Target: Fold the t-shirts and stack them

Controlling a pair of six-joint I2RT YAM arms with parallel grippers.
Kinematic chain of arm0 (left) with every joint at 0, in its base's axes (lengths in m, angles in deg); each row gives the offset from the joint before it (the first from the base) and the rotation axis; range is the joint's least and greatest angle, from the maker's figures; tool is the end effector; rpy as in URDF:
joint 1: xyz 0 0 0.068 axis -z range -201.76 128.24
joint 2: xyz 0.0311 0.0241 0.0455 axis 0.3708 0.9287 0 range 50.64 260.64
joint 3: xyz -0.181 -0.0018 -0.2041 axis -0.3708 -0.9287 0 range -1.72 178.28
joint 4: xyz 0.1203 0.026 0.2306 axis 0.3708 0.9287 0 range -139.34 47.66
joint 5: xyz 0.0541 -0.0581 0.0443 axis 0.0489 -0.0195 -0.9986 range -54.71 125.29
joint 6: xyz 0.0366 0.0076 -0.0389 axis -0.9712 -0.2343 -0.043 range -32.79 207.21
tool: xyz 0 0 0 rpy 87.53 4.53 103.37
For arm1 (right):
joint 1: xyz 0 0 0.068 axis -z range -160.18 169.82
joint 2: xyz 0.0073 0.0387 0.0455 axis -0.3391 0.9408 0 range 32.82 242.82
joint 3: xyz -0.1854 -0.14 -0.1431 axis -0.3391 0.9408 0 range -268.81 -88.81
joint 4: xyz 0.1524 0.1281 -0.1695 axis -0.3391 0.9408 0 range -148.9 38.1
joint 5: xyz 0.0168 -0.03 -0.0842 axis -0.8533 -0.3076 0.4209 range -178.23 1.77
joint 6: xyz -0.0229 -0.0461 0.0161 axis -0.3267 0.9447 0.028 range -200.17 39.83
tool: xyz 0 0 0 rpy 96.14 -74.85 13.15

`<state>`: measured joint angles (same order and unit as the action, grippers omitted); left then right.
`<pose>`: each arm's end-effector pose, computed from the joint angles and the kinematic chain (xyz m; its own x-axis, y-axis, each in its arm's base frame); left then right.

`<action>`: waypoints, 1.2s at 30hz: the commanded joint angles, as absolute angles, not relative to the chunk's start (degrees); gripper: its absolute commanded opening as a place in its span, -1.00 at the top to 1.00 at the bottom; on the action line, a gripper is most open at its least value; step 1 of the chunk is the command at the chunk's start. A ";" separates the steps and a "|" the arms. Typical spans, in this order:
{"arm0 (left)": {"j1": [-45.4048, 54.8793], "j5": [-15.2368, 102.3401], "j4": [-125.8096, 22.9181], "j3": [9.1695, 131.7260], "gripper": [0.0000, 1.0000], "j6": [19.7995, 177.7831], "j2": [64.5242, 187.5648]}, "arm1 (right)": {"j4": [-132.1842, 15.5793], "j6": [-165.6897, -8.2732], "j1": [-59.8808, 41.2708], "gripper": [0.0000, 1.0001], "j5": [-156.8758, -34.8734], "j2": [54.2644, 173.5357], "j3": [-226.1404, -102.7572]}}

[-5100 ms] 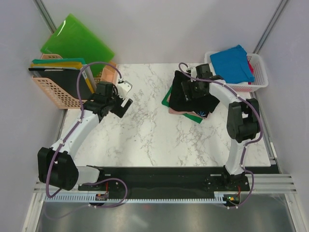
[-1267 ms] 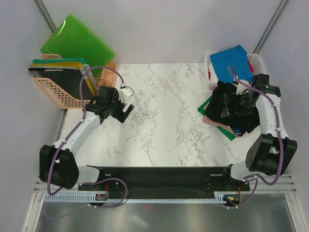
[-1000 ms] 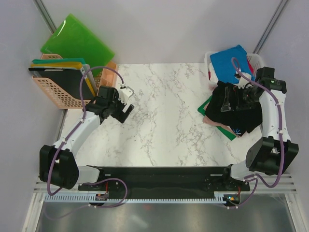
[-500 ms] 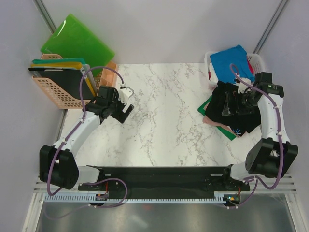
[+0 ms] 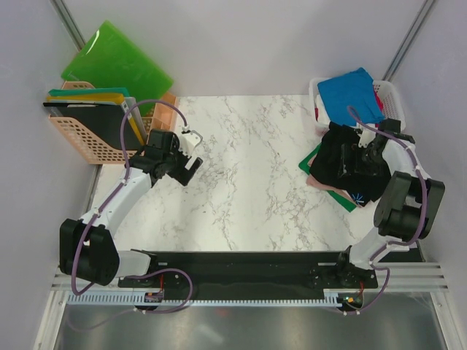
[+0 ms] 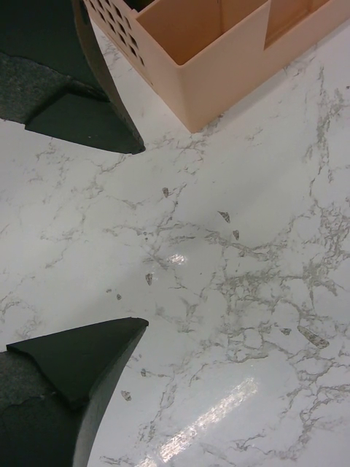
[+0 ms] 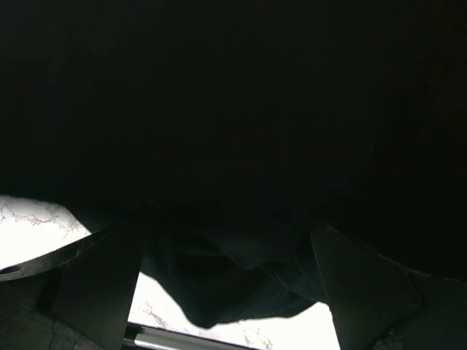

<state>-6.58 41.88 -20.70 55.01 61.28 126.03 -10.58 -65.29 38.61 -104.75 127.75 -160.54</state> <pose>0.2680 -0.0770 0.2670 -0.4913 0.5835 -0.6467 0.6117 0.7597 0.2207 0.3117 -0.0954 0.2327 -0.9252 0.0548 -0.3755 -0.0145 0.9837 0.1793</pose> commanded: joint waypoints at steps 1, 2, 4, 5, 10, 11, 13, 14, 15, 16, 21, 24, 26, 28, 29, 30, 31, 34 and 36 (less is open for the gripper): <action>-6.82 42.59 -20.95 57.43 -1.00 59.88 126.49 | -16.79 -67.25 38.63 -0.96 -103.35 131.69 -159.74; -6.82 42.32 -20.87 57.43 -1.00 59.70 126.58 | -17.32 -67.33 38.72 -0.96 -102.83 133.00 -159.39; -6.82 41.97 -20.95 57.34 -1.00 59.35 126.84 | -18.47 -67.16 38.72 -0.96 -100.81 134.24 -158.25; -6.82 41.97 -20.95 57.34 -1.00 59.26 127.01 | -18.73 -66.99 38.72 -0.96 -100.02 135.55 -157.90; -6.82 42.58 -20.87 58.13 -1.00 59.79 127.81 | -21.54 -66.81 42.13 -0.96 -92.89 139.25 -158.94; -6.82 42.76 -20.87 58.22 -1.00 59.79 127.81 | -21.20 -66.46 42.93 -0.96 -92.89 140.39 -160.00; -6.82 42.76 -20.95 58.39 -1.00 59.79 127.98 | -19.88 -64.45 44.16 -0.96 -90.63 141.53 -164.03; -6.82 42.76 -20.95 58.48 -1.00 59.79 128.16 | -19.35 -63.30 44.25 -0.96 -89.39 142.58 -166.75; -6.82 42.76 -20.95 58.48 -1.00 59.79 128.33 | -19.35 -62.51 44.26 -0.96 -88.59 143.03 -167.99; -6.82 42.76 -21.04 58.48 -1.00 59.79 128.33 | -19.17 -61.63 44.26 -0.96 -86.24 143.64 -169.22; -6.82 43.64 -20.95 58.66 -1.00 60.58 129.12 | -19.69 -54.95 44.26 -0.96 -81.83 146.20 -177.22; -6.82 43.90 -20.95 58.66 -1.00 60.93 129.12 | -22.15 -51.70 44.26 -0.96 -79.02 147.16 -180.13; -6.82 43.99 -20.95 58.57 -1.00 60.93 128.95 | -25.04 -50.38 44.34 -0.96 -78.13 147.25 -180.57; -6.82 43.99 -20.87 58.57 -1.00 60.93 129.04 | -25.94 -49.23 44.17 -0.96 -77.34 147.60 -181.10; -6.82 43.90 -20.87 58.57 -1.00 60.93 129.04 | -25.68 -49.23 44.17 -0.96 -77.77 147.95 -181.71; -6.91 43.82 -20.87 58.57 -1.00 60.93 129.04 | -25.59 -49.14 44.08 -0.96 -78.30 148.13 -181.72; -6.82 43.73 -20.95 58.57 -1.00 60.93 128.86 | -25.50 -49.23 44.08 -0.96 -78.39 148.13 -181.54; -6.82 43.73 -20.87 58.31 -1.00 60.85 128.16 | -25.06 -48.71 43.99 -0.96 -81.89 146.82 -179.44; -6.82 43.55 -20.87 58.22 -1.00 60.67 127.90 | -23.49 -47.83 43.90 -0.96 -84.53 144.80 -177.24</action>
